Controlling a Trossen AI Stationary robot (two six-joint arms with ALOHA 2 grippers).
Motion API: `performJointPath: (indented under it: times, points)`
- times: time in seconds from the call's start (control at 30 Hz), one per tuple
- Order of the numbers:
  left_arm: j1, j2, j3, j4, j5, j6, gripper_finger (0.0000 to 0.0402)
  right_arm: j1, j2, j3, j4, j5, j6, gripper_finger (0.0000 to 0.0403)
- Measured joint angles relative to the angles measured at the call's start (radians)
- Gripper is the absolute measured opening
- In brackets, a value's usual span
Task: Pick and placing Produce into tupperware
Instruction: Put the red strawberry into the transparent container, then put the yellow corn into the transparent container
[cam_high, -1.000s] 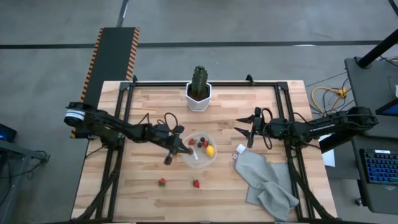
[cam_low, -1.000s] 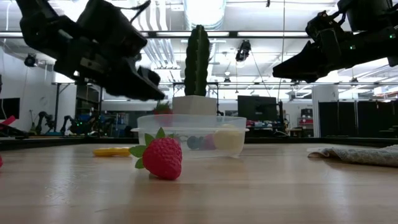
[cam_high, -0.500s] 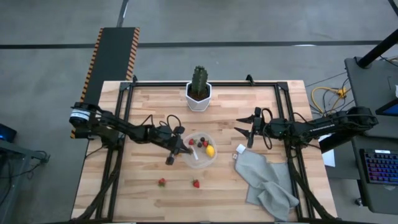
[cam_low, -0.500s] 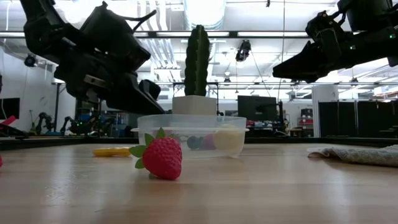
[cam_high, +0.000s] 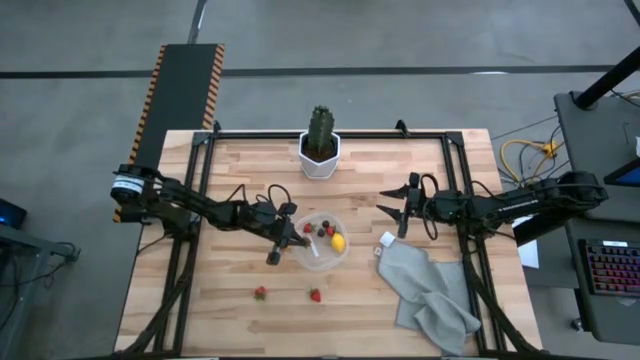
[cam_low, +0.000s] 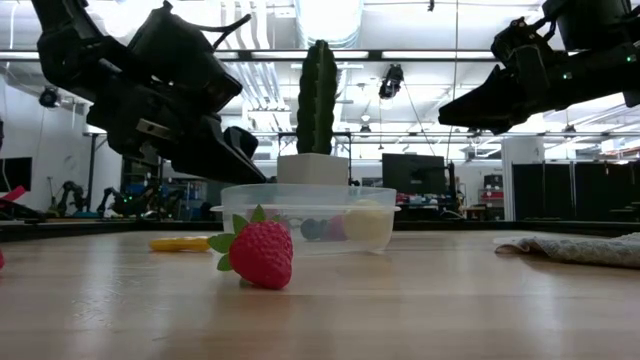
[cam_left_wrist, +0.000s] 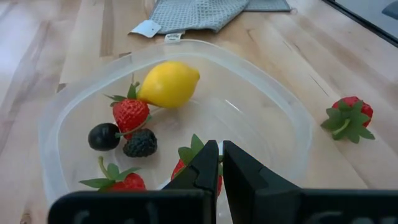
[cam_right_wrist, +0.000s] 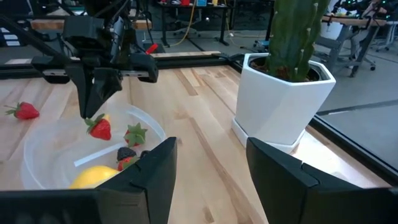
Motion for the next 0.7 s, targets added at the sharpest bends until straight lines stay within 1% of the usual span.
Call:
performJointPath:
  times: [0.13, 0.3, 0.37, 0.6, 0.7]
  points:
    - [0.000, 0.000, 0.000, 0.000, -0.003, 0.000, 0.0000, 0.000, 0.000, 0.000, 0.000, -0.023, 0.000, 0.0187]
    - [0.000, 0.000, 0.000, 0.001, -0.008, 0.000, 0.0002, 0.000, 0.000, 0.000, 0.000, -0.023, 0.007, 0.0187]
    - [0.000, 0.000, 0.000, 0.001, -0.008, 0.000, 0.0012, 0.000, 0.000, 0.000, 0.000, -0.023, 0.007, 0.0187]
    - [0.000, -0.001, 0.000, 0.001, -0.008, 0.001, 0.0067, 0.000, 0.000, 0.000, 0.000, -0.023, 0.006, 0.0187]
    - [0.000, -0.019, 0.000, -0.001, -0.008, 0.001, 0.0080, 0.000, 0.000, 0.000, 0.000, -0.023, 0.007, 0.0187]
